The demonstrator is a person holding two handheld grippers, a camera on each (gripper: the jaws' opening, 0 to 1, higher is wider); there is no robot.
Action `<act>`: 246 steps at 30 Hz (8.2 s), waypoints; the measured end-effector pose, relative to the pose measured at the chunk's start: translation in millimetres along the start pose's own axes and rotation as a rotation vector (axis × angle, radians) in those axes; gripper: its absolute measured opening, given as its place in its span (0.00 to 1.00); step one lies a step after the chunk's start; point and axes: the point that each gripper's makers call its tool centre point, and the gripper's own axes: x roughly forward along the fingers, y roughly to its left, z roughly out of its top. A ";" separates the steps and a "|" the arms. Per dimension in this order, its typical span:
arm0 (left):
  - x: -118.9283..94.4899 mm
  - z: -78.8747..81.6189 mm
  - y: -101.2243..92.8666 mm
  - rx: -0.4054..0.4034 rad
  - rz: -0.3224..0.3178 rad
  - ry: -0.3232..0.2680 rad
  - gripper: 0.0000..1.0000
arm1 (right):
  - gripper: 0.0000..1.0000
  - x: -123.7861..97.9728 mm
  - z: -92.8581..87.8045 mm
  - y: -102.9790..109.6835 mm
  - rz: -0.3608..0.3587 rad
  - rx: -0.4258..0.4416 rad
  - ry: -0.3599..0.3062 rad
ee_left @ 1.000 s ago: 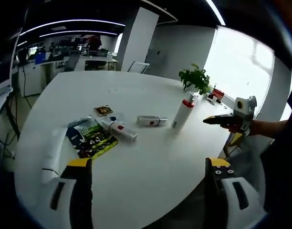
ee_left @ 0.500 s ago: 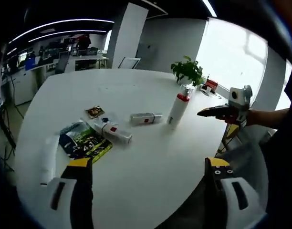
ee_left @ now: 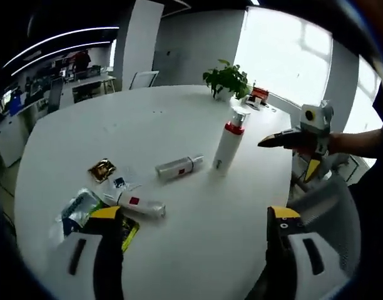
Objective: Arrange the skincare products in the storage area until every visible bottle or jar stands upright without overlapping.
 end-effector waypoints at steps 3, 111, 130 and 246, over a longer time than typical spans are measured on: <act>10.9 6.0 0.2 0.025 -0.021 0.013 0.90 | 0.97 2.2 -1.7 -3.5 -0.009 0.009 0.000; 162.6 12.6 32.9 0.629 -0.350 0.488 0.25 | 0.90 -2.0 -8.7 -12.6 -0.111 0.172 -0.083; 91.2 48.6 -1.9 0.355 -0.371 0.276 0.25 | 0.79 -4.0 29.3 19.5 0.017 0.128 -0.166; 122.7 -9.0 -141.1 0.400 -0.304 0.066 0.22 | 0.18 6.3 17.7 21.7 0.353 -0.323 0.022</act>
